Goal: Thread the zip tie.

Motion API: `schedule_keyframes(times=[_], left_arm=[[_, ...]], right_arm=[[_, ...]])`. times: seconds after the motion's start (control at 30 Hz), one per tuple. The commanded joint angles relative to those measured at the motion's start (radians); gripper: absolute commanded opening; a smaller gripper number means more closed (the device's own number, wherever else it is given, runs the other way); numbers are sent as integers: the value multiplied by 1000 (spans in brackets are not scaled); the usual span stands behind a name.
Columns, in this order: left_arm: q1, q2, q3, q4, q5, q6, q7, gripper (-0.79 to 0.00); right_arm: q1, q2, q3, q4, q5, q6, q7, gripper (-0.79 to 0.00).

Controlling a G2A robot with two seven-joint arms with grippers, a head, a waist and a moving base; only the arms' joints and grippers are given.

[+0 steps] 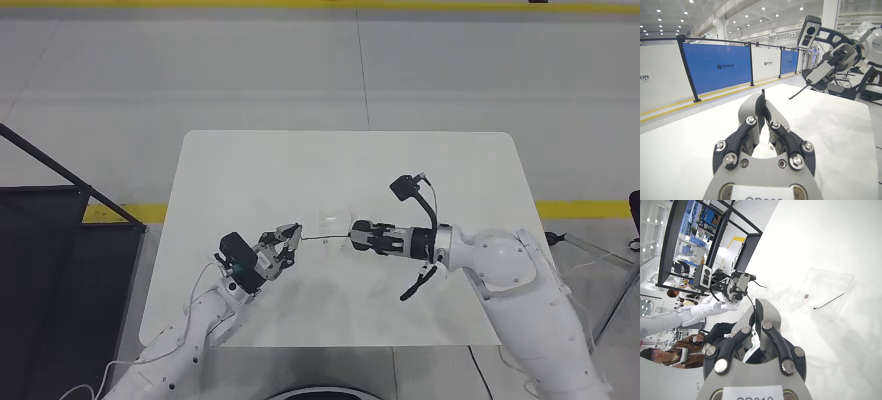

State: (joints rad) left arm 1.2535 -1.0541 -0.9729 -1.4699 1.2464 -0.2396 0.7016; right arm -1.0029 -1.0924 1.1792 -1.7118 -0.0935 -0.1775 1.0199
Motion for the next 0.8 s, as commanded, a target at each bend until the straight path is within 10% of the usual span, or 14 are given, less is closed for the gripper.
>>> schedule_keyframes(times=[0.0,0.77], left_arm=[[-2,-3,1,3,3,-3,3,-785],[-3,-7,4,7,19,-10,5,-785]], right_arm=[[-8,1,2,-8,7,0,0,-785],[49,-7,-47,34,53,111,-33,-785]])
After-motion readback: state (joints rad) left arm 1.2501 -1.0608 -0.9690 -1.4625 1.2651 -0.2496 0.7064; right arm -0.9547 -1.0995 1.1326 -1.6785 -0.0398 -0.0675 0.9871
